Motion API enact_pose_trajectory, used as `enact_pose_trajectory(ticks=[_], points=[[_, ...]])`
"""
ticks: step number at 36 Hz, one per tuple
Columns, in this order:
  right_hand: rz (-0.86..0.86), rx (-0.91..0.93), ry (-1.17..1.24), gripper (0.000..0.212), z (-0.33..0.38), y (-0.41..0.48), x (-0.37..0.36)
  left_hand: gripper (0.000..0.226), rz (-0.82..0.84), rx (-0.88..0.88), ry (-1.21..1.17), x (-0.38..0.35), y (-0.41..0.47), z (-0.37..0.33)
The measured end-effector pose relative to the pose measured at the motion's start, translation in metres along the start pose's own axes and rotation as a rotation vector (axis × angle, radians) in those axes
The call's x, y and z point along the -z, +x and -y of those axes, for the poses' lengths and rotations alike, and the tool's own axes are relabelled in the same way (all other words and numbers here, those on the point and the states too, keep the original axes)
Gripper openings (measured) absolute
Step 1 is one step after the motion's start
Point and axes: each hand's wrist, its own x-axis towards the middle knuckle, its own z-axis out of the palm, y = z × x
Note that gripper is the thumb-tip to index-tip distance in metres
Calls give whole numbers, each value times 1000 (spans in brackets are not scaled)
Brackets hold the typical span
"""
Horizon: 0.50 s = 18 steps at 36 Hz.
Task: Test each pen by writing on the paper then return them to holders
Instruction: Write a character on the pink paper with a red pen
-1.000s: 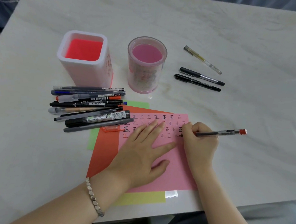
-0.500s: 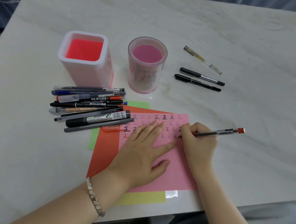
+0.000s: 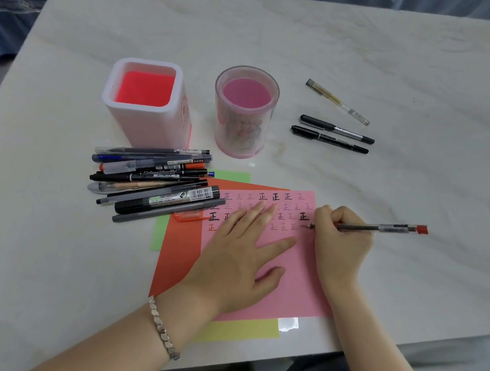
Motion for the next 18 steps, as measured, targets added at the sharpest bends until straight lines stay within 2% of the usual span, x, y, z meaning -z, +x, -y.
enact_pose_trajectory(ticks=[4,10,14,18], points=[[-21,-26,28,43,4,-1,1,39,-59,-14,-69,-1,0,1],[70,-136,81,34,16,-9,6,25,-236,-16,-190,1,-4,4],[119,-143,74,36,23,-16,8,22,-329,-13,-96,14,-10,16],[159,-146,35,36,28,-21,9,18,-362,119,46,37,-20,41]])
